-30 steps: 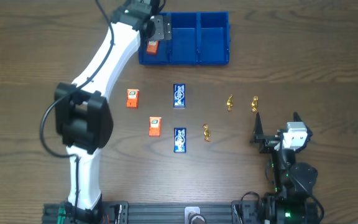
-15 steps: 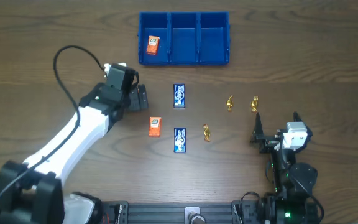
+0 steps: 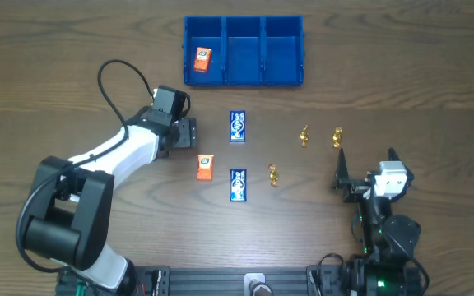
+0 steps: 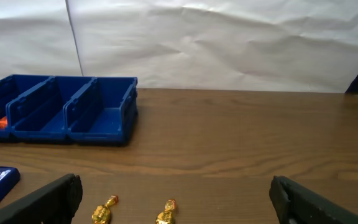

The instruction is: Sort Candies Into Trays

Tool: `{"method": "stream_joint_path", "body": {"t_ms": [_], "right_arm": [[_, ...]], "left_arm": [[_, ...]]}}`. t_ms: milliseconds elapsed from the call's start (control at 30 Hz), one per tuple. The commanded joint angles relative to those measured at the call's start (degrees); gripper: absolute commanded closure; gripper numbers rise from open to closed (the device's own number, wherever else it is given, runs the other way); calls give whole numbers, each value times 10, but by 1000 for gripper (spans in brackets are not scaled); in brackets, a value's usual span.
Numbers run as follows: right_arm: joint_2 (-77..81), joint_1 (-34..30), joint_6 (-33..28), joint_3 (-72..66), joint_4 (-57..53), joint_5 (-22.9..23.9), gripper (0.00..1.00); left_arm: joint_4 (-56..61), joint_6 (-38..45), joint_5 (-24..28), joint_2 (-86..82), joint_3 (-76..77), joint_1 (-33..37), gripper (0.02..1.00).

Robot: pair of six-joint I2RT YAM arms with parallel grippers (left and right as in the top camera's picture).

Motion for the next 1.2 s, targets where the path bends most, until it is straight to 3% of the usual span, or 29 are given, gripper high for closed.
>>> {"method": "stream_joint_path", "body": {"t_ms": [33, 167, 433, 733, 933, 1200], "right_arm": [[-3, -3, -8, -2, -2, -3, 3], [-3, -3, -8, -2, -2, -3, 3], [-3, -3, -9, -2, -2, -3, 3], [-3, -3, -9, -2, -2, -3, 1], [-3, -3, -8, -2, -2, -3, 3], [-3, -3, -8, -2, -2, -3, 3]], "left_arm": [[-1, 29, 16, 16, 8, 4, 340], [-1, 32, 21, 16, 8, 4, 535], [-9, 22, 36, 8, 23, 3, 693], [-162, -12, -21, -32, 333, -57, 671], [-243, -6, -14, 152, 587, -46, 669], [-254, -10, -9, 251, 630, -24, 645]]}}
